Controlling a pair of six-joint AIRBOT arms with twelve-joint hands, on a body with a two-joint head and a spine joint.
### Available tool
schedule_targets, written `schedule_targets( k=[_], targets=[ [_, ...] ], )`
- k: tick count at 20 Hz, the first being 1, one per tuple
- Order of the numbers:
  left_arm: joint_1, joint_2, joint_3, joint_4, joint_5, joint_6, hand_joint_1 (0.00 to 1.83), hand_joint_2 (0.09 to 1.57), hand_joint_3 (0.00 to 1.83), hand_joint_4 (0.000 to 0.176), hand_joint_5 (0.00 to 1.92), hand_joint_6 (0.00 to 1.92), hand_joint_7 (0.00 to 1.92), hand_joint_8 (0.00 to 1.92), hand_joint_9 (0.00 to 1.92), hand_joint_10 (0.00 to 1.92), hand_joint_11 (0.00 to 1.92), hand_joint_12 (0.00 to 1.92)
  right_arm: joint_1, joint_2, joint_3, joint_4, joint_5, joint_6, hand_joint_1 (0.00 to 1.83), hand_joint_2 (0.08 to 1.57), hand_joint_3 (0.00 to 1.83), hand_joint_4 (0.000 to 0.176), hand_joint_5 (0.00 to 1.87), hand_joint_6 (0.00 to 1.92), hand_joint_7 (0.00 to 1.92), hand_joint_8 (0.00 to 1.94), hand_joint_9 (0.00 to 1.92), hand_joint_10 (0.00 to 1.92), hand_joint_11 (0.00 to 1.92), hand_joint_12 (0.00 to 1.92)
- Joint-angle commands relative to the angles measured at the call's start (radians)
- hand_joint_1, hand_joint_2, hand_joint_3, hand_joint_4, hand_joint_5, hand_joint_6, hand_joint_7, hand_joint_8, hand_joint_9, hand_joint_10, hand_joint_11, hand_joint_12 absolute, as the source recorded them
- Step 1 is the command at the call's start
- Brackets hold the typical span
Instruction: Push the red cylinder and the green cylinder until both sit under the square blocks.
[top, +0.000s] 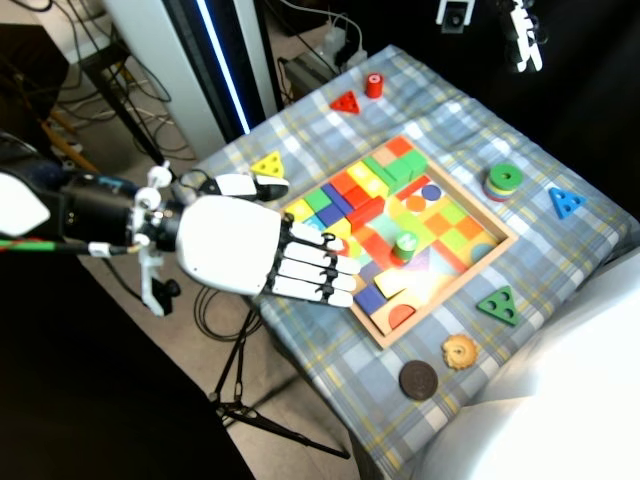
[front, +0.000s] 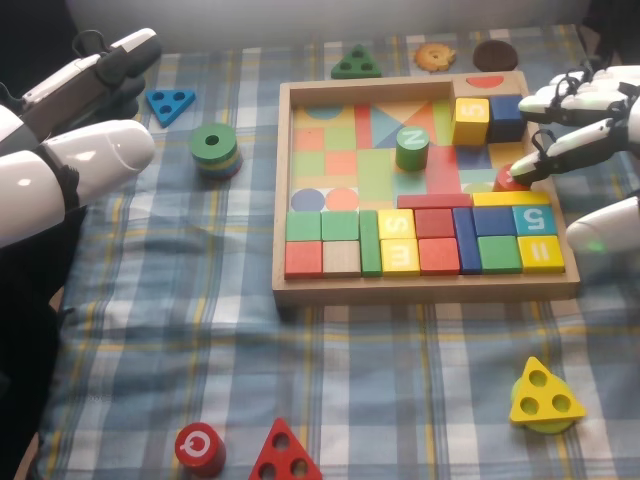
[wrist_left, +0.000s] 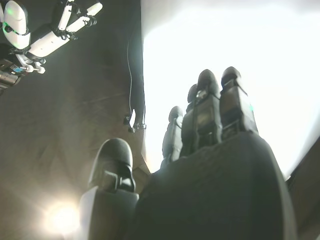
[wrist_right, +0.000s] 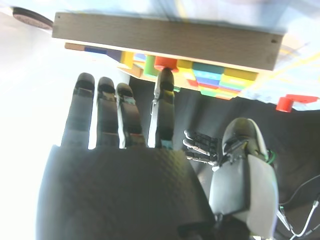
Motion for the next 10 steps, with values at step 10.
schedule_targets(
  k=[10],
  targets=[
    [0.001, -0.003, 0.002, 0.003, -0.122, -0.019, 0.0, 1.32, 0.0, 0.176, 0.07, 0.0, 0.12, 0.0, 0.18, 0.01, 0.0, 0.0, -0.017, 0.046, -0.036, 0.08, 0.055, -0.047, 0.0, 1.0, 0.0, 0.176, 0.45, 0.0, 0.0, 0.0, 0.0, 0.0, 0.0, 0.0]
  ],
)
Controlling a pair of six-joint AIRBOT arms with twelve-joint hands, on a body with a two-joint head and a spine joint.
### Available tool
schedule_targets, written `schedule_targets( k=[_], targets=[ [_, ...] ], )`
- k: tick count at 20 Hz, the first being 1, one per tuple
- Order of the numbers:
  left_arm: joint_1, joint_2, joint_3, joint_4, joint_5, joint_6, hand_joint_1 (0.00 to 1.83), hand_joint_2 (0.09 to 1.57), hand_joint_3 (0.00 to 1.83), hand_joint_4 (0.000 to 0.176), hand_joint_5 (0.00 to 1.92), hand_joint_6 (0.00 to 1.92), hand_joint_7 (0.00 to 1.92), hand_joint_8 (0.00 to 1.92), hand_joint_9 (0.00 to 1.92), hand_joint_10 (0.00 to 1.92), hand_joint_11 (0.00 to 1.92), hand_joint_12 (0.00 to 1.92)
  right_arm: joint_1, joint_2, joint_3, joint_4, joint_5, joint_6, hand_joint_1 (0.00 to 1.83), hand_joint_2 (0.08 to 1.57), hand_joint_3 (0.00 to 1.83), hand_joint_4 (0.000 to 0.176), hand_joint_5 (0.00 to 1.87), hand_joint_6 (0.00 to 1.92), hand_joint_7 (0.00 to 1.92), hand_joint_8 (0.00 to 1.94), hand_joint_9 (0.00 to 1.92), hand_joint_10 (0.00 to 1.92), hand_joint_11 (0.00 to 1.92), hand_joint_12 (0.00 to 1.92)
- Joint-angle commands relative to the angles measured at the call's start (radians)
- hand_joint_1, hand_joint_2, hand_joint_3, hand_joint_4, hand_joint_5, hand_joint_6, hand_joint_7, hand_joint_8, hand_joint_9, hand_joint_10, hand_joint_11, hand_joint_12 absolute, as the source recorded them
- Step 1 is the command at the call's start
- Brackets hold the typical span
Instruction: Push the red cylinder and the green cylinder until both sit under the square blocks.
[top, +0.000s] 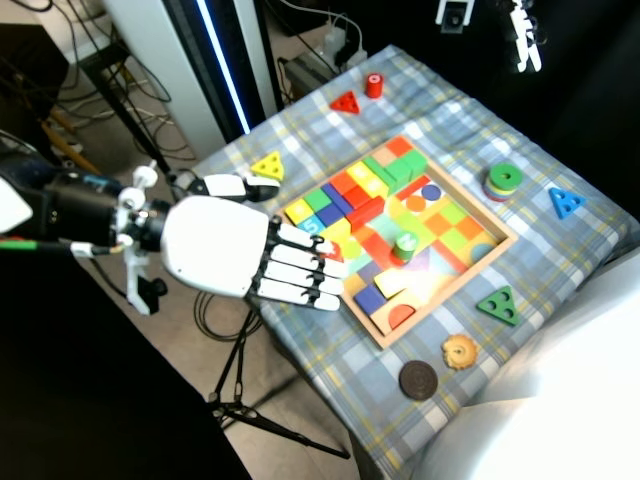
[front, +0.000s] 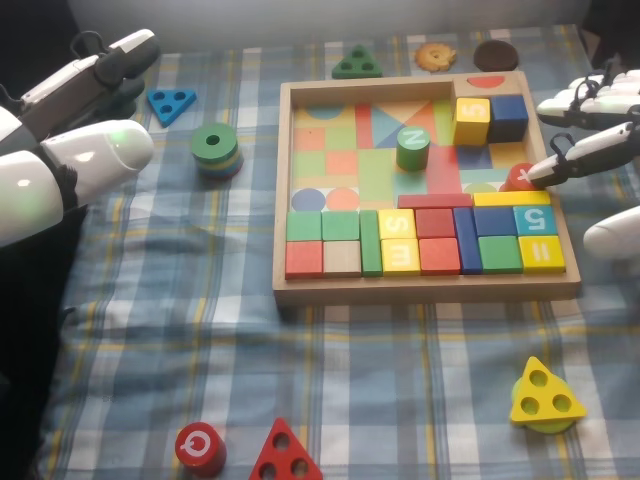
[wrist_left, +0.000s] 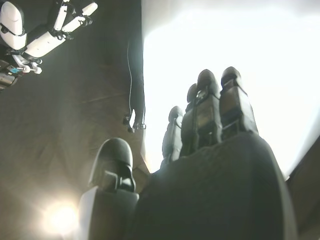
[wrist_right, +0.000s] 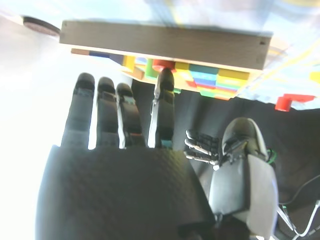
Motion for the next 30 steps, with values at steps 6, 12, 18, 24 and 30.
schedule_targets(
  k=[6, 12, 18, 24, 30],
  targets=[
    [0.0, -0.003, 0.002, 0.002, -0.121, -0.014, 0.0, 1.31, 0.0, 0.176, 0.09, 0.01, 0.13, 0.0, 0.16, 0.0, 0.0, 0.0, -0.02, 0.057, -0.041, 0.185, 0.171, -0.088, 0.0, 0.98, 0.0, 0.176, 0.41, 0.0, 0.0, 0.0, 0.0, 0.0, 0.0, 0.0],
    [-0.001, -0.003, 0.003, 0.002, -0.121, -0.015, 0.0, 1.31, 0.0, 0.176, 0.08, 0.0, 0.13, 0.0, 0.18, 0.0, 0.0, 0.0, 0.014, 0.05, -0.034, 0.275, 0.306, -0.141, 0.0, 1.02, 0.01, 0.176, 0.35, 0.0, 0.0, 0.0, 0.0, 0.0, 0.0, 0.0],
    [-0.003, -0.003, 0.005, 0.003, -0.118, -0.016, 0.0, 1.31, 0.0, 0.176, 0.08, 0.0, 0.12, 0.0, 0.16, 0.0, 0.0, 0.0, 0.113, -0.14, 0.096, 0.221, 0.25, -0.097, 0.0, 1.06, 0.03, 0.171, 0.32, 0.0, 0.0, 0.0, 0.0, 0.0, 0.0, 0.0],
    [-0.009, -0.01, 0.011, 0.005, -0.116, -0.016, 0.0, 1.32, 0.0, 0.176, 0.08, 0.0, 0.12, 0.0, 0.15, 0.0, 0.0, 0.0, 0.193, -0.252, 0.195, 0.087, 0.154, 0.006, 0.0, 1.11, 0.03, 0.175, 0.38, 0.01, 0.0, 0.0, 0.0, 0.0, 0.0, 0.0],
    [-0.012, -0.012, 0.013, 0.005, -0.116, -0.017, 0.0, 1.32, 0.0, 0.176, 0.08, 0.0, 0.12, 0.0, 0.12, 0.0, 0.0, 0.0, 0.207, -0.303, 0.232, -0.012, 0.063, 0.043, 0.0, 1.12, 0.01, 0.161, 0.43, 0.01, 0.01, 0.0, 0.0, 0.0, 0.03, 0.01]
  ],
)
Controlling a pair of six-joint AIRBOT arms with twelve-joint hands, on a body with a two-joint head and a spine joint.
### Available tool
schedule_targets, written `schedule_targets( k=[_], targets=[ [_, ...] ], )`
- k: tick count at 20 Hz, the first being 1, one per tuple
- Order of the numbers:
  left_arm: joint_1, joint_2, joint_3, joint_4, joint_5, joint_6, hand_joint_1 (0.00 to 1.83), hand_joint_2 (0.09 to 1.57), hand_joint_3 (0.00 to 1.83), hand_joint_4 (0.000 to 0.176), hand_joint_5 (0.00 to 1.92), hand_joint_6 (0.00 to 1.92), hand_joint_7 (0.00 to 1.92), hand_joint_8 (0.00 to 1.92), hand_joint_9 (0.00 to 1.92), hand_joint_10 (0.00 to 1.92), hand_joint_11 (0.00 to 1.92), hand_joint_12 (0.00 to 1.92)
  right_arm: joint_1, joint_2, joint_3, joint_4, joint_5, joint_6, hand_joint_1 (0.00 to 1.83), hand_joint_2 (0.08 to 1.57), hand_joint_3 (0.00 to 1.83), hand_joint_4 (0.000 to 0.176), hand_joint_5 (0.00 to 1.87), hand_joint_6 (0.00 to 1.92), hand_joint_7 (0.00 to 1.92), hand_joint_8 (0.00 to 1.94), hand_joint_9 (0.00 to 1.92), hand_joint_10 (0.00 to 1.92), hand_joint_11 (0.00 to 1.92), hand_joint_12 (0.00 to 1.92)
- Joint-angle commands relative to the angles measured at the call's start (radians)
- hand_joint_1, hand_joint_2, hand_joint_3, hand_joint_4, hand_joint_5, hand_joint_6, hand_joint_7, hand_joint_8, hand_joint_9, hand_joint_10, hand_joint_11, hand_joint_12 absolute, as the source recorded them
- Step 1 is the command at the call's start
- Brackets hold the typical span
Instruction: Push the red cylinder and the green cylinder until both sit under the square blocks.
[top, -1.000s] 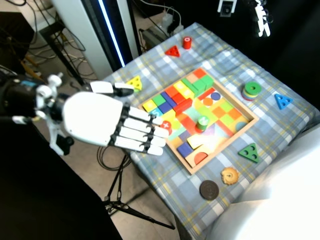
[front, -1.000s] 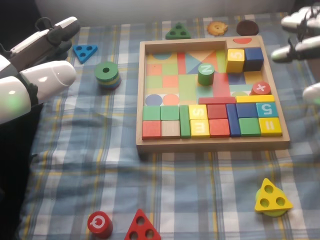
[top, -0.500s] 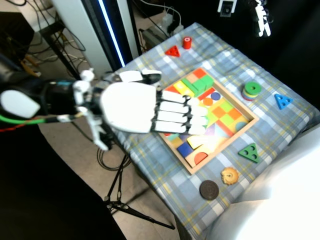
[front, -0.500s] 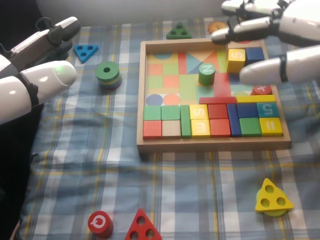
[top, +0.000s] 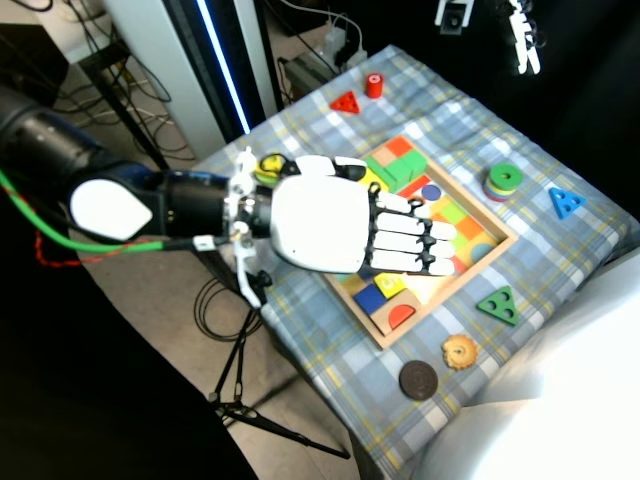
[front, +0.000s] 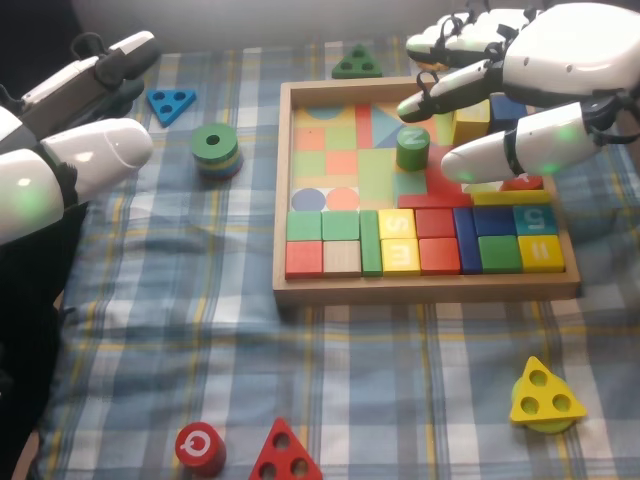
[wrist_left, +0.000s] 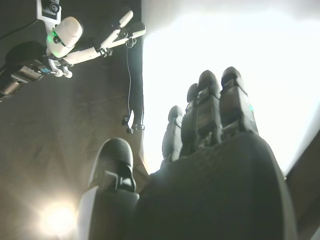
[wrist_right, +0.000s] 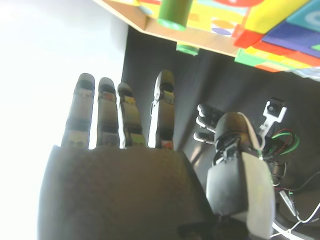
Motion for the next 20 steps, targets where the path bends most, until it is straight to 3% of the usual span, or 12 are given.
schedule_targets(
  k=[1, 3, 5, 7, 9, 11, 12, 14, 16, 18, 20],
  targets=[
    [-0.01, -0.006, 0.006, 0.007, -0.117, -0.008, 0.0, 1.32, 0.0, 0.176, 0.08, 0.0, 0.12, 0.0, 0.13, 0.0, 0.0, 0.0, 0.016, -0.008, 0.006, 0.03, 0.056, 0.01, 0.0, 1.09, 0.0, 0.166, 0.42, 0.0, 0.0, 0.0, 0.0, 0.0, 0.01, 0.0],
    [-0.01, -0.006, 0.008, 0.007, -0.116, -0.012, 0.0, 1.33, 0.01, 0.176, 0.08, 0.0, 0.12, 0.0, 0.14, 0.01, 0.0, 0.0, 0.016, -0.016, 0.01, 0.017, 0.04, 0.01, 0.0, 1.06, 0.0, 0.126, 0.41, 0.0, 0.0, 0.0, 0.0, 0.0, 0.0, 0.0],
    [-0.01, -0.006, 0.011, 0.007, -0.117, -0.02, 0.0, 1.32, 0.0, 0.176, 0.09, 0.0, 0.13, 0.0, 0.14, 0.01, 0.0, 0.0, 0.016, -0.018, 0.011, 0.016, 0.038, 0.01, 0.0, 1.06, 0.0, 0.129, 0.4, 0.0, 0.0, 0.0, 0.0, 0.0, 0.0, 0.0],
    [-0.01, -0.006, 0.011, 0.007, -0.117, -0.021, 0.0, 1.32, 0.0, 0.176, 0.09, 0.0, 0.13, 0.01, 0.14, 0.01, 0.0, 0.0, 0.016, -0.018, 0.011, 0.016, 0.038, 0.01, 0.0, 1.04, 0.0, 0.146, 0.39, 0.0, 0.0, 0.0, 0.0, 0.0, 0.0, 0.0],
    [-0.01, -0.006, 0.012, 0.007, -0.117, -0.021, 0.0, 1.32, 0.0, 0.176, 0.1, 0.01, 0.14, 0.01, 0.15, 0.01, 0.0, 0.0, 0.016, -0.02, 0.011, 0.015, 0.038, 0.01, 0.0, 1.04, 0.0, 0.145, 0.4, 0.0, 0.0, 0.0, 0.0, 0.0, 0.0, 0.0],
    [-0.01, -0.006, 0.012, 0.007, -0.117, -0.022, 0.0, 1.32, 0.0, 0.176, 0.09, 0.0, 0.14, 0.01, 0.15, 0.01, 0.0, 0.0, 0.016, -0.024, 0.011, 0.002, 0.037, 0.01, 0.0, 1.04, 0.0, 0.167, 0.39, 0.0, 0.0, 0.0, 0.0, 0.0, 0.0, 0.0],
    [-0.01, -0.006, 0.012, 0.007, -0.117, -0.022, 0.0, 1.32, 0.0, 0.176, 0.08, 0.0, 0.14, 0.0, 0.15, 0.01, 0.0, 0.0, 0.016, -0.025, 0.011, -0.006, 0.034, 0.012, 0.0, 1.04, 0.0, 0.17, 0.39, 0.0, 0.0, 0.0, 0.0, 0.0, 0.0, 0.0],
    [-0.01, -0.006, 0.013, 0.007, -0.116, -0.022, 0.0, 1.31, 0.0, 0.176, 0.09, 0.0, 0.14, 0.0, 0.15, 0.0, 0.0, 0.0, 0.016, -0.026, 0.011, -0.027, 0.027, 0.024, 0.0, 1.07, 0.0, 0.147, 0.39, 0.0, 0.0, 0.0, 0.0, 0.0, 0.0, 0.0],
    [-0.01, -0.006, 0.013, 0.007, -0.116, -0.022, 0.0, 1.31, 0.0, 0.176, 0.08, 0.0, 0.12, 0.0, 0.14, 0.0, 0.0, 0.0, 0.016, -0.028, 0.011, -0.04, 0.021, 0.03, 0.0, 1.08, 0.01, 0.151, 0.4, 0.0, 0.0, 0.0, 0.0, 0.0, 0.0, 0.0],
    [-0.01, -0.008, 0.013, 0.007, -0.116, -0.024, 0.0, 1.32, 0.0, 0.176, 0.08, 0.0, 0.13, 0.0, 0.14, 0.0, 0.0, 0.0, 0.013, -0.031, 0.011, -0.042, 0.016, 0.03, 0.0, 1.09, 0.01, 0.137, 0.41, 0.01, 0.0, 0.0, 0.0, 0.0, 0.0, 0.0],
    [-0.009, -0.009, 0.013, 0.007, -0.115, -0.025, 0.0, 1.33, 0.0, 0.176, 0.08, 0.0, 0.13, 0.0, 0.15, 0.01, 0.0, 0.0, 0.006, -0.032, 0.011, -0.046, 0.011, 0.03, 0.0, 1.07, 0.0, 0.147, 0.41, 0.01, 0.0, 0.0, 0.0, 0.0, 0.0, 0.0]
  ],
)
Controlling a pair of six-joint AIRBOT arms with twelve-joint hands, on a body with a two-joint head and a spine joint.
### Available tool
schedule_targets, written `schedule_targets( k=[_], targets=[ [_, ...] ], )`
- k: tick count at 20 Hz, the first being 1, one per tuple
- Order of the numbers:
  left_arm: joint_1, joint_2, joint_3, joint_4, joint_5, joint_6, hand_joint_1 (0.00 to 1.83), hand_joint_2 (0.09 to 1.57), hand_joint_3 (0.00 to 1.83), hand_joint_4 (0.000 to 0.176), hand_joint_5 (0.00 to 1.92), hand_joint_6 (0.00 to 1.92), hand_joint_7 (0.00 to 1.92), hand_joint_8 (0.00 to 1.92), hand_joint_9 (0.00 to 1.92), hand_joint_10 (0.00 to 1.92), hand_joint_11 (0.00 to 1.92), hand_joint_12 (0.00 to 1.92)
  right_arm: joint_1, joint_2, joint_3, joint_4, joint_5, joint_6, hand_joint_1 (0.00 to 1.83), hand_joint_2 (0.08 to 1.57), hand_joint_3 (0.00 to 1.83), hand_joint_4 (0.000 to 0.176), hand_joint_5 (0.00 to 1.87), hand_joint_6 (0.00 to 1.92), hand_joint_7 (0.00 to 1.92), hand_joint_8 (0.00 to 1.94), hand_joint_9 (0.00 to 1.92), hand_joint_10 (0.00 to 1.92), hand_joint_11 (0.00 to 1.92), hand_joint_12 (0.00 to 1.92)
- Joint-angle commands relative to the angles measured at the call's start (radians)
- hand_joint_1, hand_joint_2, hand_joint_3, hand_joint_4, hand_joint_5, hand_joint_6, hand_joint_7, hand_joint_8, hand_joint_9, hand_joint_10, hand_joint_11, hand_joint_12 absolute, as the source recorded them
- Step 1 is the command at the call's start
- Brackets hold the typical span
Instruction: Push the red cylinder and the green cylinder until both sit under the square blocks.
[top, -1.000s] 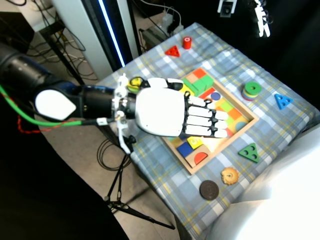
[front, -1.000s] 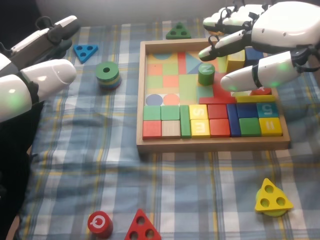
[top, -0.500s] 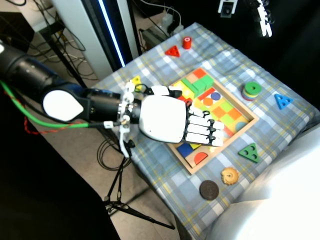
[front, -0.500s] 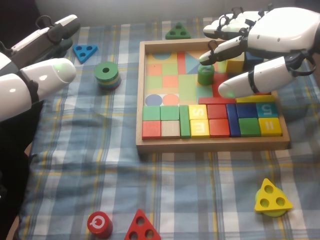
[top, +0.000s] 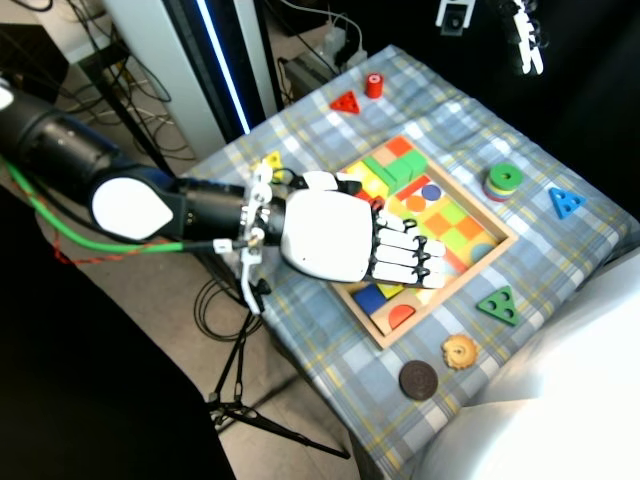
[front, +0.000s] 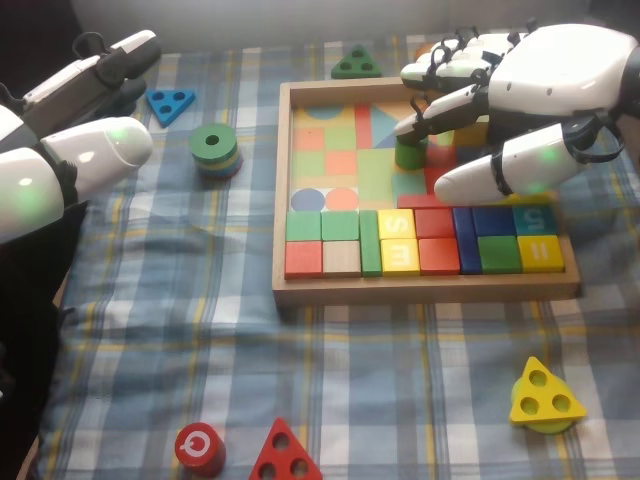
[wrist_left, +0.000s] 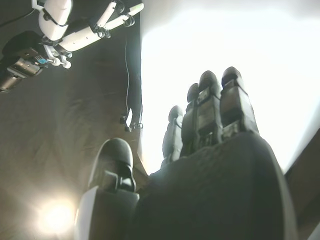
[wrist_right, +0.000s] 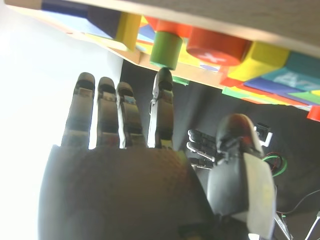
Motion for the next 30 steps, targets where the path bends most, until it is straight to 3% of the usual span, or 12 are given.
schedule_targets(
  k=[1, 3, 4, 6, 7, 8, 12, 18, 20, 21, 30],
  targets=[
    [-0.009, -0.004, 0.006, 0.004, -0.115, -0.011, 0.0, 1.32, 0.0, 0.176, 0.07, 0.0, 0.13, 0.0, 0.15, 0.01, 0.0, 0.0, 0.006, -0.002, 0.002, 0.028, 0.062, 0.008, 0.0, 1.07, 0.0, 0.147, 0.42, 0.01, 0.0, 0.0, 0.0, 0.0, 0.0, 0.0],
    [-0.009, -0.004, 0.006, 0.004, -0.115, -0.013, 0.0, 1.32, 0.0, 0.176, 0.08, 0.0, 0.14, 0.01, 0.15, 0.01, 0.0, 0.0, 0.0, -0.001, 0.002, 0.027, 0.062, 0.021, 0.0, 1.06, 0.0, 0.171, 0.42, 0.01, 0.0, 0.0, 0.0, 0.0, 0.0, 0.0],
    [-0.009, -0.004, 0.006, 0.004, -0.116, -0.013, 0.0, 1.32, 0.0, 0.176, 0.08, 0.0, 0.14, 0.0, 0.15, 0.0, 0.0, 0.0, -0.002, -0.001, 0.0, 0.025, 0.062, 0.027, 0.0, 1.07, 0.0, 0.172, 0.42, 0.01, 0.0, 0.0, 0.0, 0.0, 0.0, 0.0],
    [-0.009, -0.004, 0.006, 0.004, -0.116, -0.015, 0.0, 1.31, 0.0, 0.176, 0.08, 0.0, 0.14, 0.01, 0.16, 0.01, 0.0, 0.0, -0.003, 0.002, -0.011, 0.019, 0.062, 0.031, 0.0, 1.07, 0.0, 0.161, 0.42, 0.0, 0.0, 0.0, 0.0, 0.0, 0.0, 0.0],
    [-0.009, -0.004, 0.006, 0.004, -0.116, -0.016, 0.0, 1.32, 0.0, 0.176, 0.09, 0.01, 0.15, 0.01, 0.17, 0.01, 0.0, 0.0, -0.003, 0.014, -0.022, 0.017, 0.062, 0.031, 0.0, 1.07, 0.0, 0.144, 0.41, 0.0, 0.0, 0.0, 0.0, 0.0, 0.0, 0.0],
    [-0.009, -0.004, 0.006, 0.004, -0.116, -0.017, 0.0, 1.32, 0.0, 0.176, 0.08, 0.0, 0.14, 0.0, 0.16, 0.01, 0.0, 0.0, -0.005, 0.022, -0.028, 0.015, 0.062, 0.031, 0.0, 1.07, 0.0, 0.154, 0.42, 0.0, 0.0, 0.0, 0.0, 0.0, 0.0, 0.0],
    [-0.008, -0.004, 0.005, 0.003, -0.118, -0.021, 0.0, 1.32, 0.0, 0.176, 0.09, 0.0, 0.15, 0.0, 0.17, 0.01, 0.0, 0.0, -0.017, 0.068, -0.054, 0.015, 0.062, 0.031, 0.0, 1.09, 0.01, 0.162, 0.41, 0.0, 0.0, 0.0, 0.0, 0.0, 0.0, 0.0],
    [-0.003, -0.003, 0.003, 0.001, -0.121, -0.027, 0.0, 1.33, 0.0, 0.176, 0.08, 0.0, 0.14, 0.0, 0.17, 0.0, 0.0, 0.0, -0.031, 0.12, -0.091, 0.016, 0.067, 0.031, 0.0, 1.02, 0.0, 0.146, 0.41, 0.01, 0.0, 0.0, 0.0, 0.0, 0.0, 0.0],
    [-0.003, -0.003, 0.003, 0.001, -0.121, -0.028, 0.0, 1.33, 0.0, 0.176, 0.08, 0.0, 0.13, 0.0, 0.17, 0.0, 0.0, 0.0, -0.038, 0.131, -0.101, 0.022, 0.075, 0.031, 0.0, 1.01, 0.0, 0.152, 0.42, 0.0, 0.0, 0.0, 0.0, 0.0, 0.0, 0.0],
    [-0.003, -0.003, 0.003, 0.001, -0.121, -0.028, 0.0, 1.32, 0.0, 0.176, 0.08, 0.0, 0.13, 0.0, 0.17, 0.0, 0.0, 0.0, -0.045, 0.137, -0.107, 0.028, 0.081, 0.031, 0.0, 1.0, 0.0, 0.175, 0.41, 0.0, 0.0, 0.0, 0.0, 0.0, 0.0, 0.0],
    [0.001, -0.003, 0.002, 0.001, -0.12, -0.031, 0.0, 1.31, 0.0, 0.176, 0.07, 0.0, 0.13, 0.0, 0.16, 0.0, 0.0, 0.0, -0.098, 0.178, -0.146, 0.054, 0.101, 0.031, 0.0, 1.05, 0.0, 0.176, 0.4, 0.0, 0.0, 0.0, 0.0, 0.0, 0.0, 0.0]
  ],
)
